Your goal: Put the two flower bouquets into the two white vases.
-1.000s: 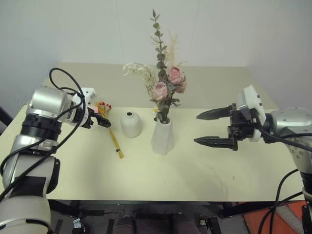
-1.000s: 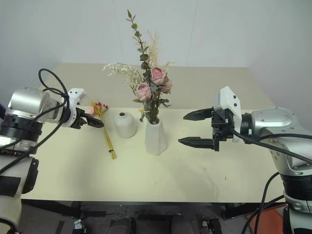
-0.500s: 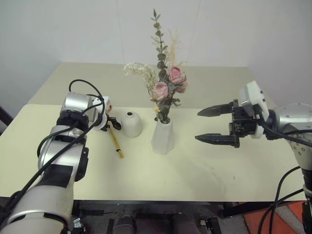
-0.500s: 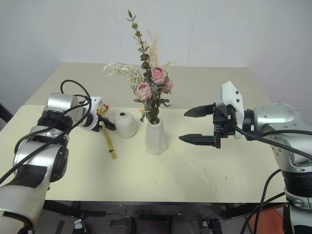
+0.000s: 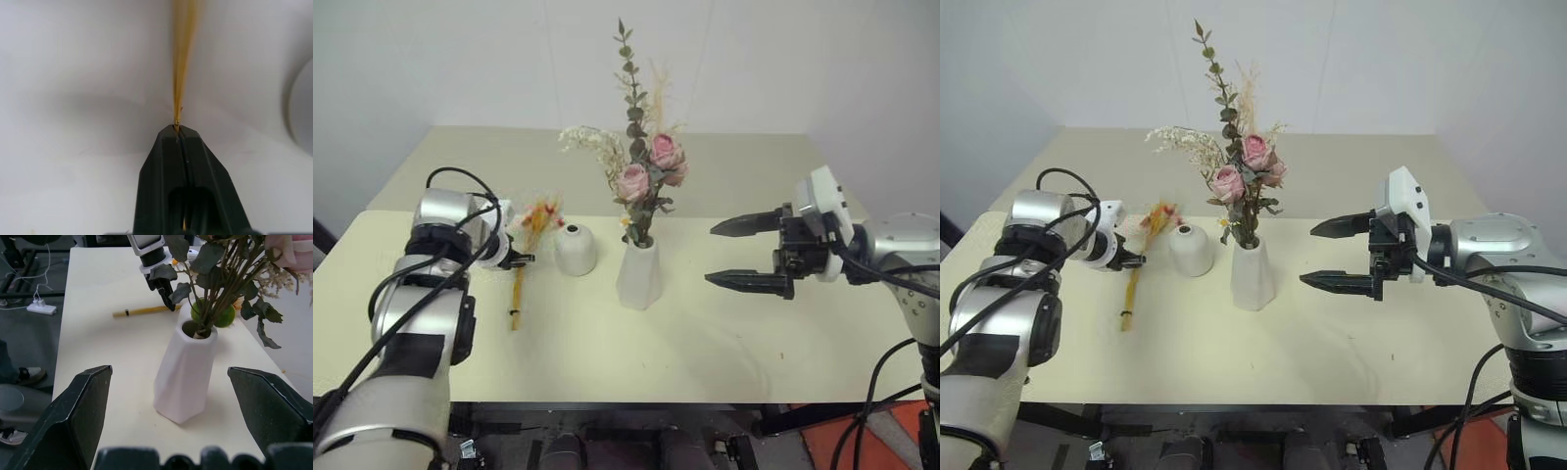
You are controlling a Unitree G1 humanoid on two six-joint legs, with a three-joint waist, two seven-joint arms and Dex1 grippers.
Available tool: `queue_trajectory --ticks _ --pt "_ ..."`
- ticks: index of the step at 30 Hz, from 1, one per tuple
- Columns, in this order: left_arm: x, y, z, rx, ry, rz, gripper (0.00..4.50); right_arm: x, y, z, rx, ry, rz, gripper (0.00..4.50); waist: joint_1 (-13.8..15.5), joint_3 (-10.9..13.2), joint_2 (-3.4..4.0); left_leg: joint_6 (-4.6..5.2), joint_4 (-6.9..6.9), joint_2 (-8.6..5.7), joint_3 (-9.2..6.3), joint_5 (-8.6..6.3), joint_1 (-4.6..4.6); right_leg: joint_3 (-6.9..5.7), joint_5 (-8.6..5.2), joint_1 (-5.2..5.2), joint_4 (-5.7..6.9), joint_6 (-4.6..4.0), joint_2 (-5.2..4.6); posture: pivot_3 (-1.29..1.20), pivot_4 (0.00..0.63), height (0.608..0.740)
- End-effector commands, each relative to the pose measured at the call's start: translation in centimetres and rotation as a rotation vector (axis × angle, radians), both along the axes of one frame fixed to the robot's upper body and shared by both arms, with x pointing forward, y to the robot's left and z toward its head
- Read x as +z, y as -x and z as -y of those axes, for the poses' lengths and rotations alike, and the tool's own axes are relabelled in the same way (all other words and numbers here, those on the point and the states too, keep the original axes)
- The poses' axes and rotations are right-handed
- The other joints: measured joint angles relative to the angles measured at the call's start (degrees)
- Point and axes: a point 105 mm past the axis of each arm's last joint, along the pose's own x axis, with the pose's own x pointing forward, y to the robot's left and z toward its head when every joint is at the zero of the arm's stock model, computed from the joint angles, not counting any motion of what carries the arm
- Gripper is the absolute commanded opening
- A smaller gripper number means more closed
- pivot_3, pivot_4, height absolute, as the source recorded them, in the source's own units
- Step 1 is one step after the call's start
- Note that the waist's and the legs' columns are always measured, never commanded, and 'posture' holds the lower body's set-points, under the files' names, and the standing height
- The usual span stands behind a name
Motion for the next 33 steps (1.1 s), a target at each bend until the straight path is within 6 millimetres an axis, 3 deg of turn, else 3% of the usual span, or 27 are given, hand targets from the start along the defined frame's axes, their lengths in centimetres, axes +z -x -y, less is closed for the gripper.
queue_trajectory --ticks 1,4,6,10,11,15,18,22,33 --pt "3.1 -0.5 -0.6 0.006 0.061 0.155 0.07 0.6 0.3 -0.1 -0.004 -0.027 0.02 4.5 0.08 0.0 0.0 0.0 0.0 0.0 0.0 0.0 -0.02 -0.01 0.01 0.0 0.0 -0.01 0.0 0.0 0.15 0.74" --pt "6.7 -0.4 -0.7 -0.053 0.143 0.384 0.07 0.5 0.2 -0.1 -0.017 -0.041 0.015 4.5 0.08 0.0 0.0 -0.01 0.0 0.02 0.0 0.01 -0.02 -0.01 0.17 -0.01 0.01 -0.28 -0.01 0.0 0.15 0.74" --pt "8.0 0.2 -0.5 -0.086 0.166 0.471 0.07 0.5 0.2 -0.1 -0.02 -0.046 0.014 4.5 0.11 0.01 -0.01 -0.03 -0.01 0.03 0.0 0.01 -0.03 -0.02 0.21 -0.01 0.01 -0.35 -0.02 0.0 0.15 0.74" --pt "14.0 1.6 0.7 -0.224 0.249 0.754 0.07 0.4 0.0 0.1 -0.037 -0.052 0.014 4.5 0.23 0.01 -0.01 -0.04 0.0 0.03 0.01 0.02 -0.01 -0.03 0.22 0.0 0.02 -0.37 -0.03 0.0 0.15 0.74" --pt "14.8 1.8 0.8 -0.235 0.265 0.783 0.07 0.4 0.0 0.1 -0.04 -0.054 0.015 4.5 0.32 0.01 -0.01 -0.05 0.01 0.02 0.01 0.03 -0.01 -0.03 0.23 0.0 0.02 -0.36 -0.03 0.0 0.15 0.74" --pt "20.2 3.0 2.3 -0.354 0.455 1.09 0.07 0.3 -0.2 0.0 -0.062 -0.064 0.03 4.5 0.39 0.01 -0.02 -0.07 0.03 0.02 0.0 0.05 0.05 -0.05 0.19 0.07 0.01 -0.22 -0.03 0.0 0.15 0.74" --pt "22.8 4.5 3.0 -0.454 0.626 1.28 0.07 0.4 0.0 0.0 -0.079 -0.078 0.038 4.5 0.35 0.01 -0.01 -0.08 0.09 0.03 0.01 0.05 0.13 -0.04 0.22 0.19 -0.01 -0.22 -0.04 0.0 0.15 0.74" --pt "22.7 4.3 4.6 -0.566 0.721 1.29 0.07 0.3 0.3 0.1 -0.101 -0.089 0.044 4.5 0.24 0.01 -0.01 -0.08 0.13 0.02 0.0 0.05 0.13 -0.03 0.25 0.2 0.0 -0.24 -0.02 0.0 0.15 0.74" --pt "19.3 2.3 8.7 -0.781 0.642 1.237 0.07 0.5 0.9 0.5 -0.147 -0.109 0.048 4.5 0.14 0.01 -0.02 -0.07 0.23 0.02 0.0 0.05 0.18 -0.01 0.23 0.31 -0.03 -0.11 -0.01 0.0 0.15 0.74"
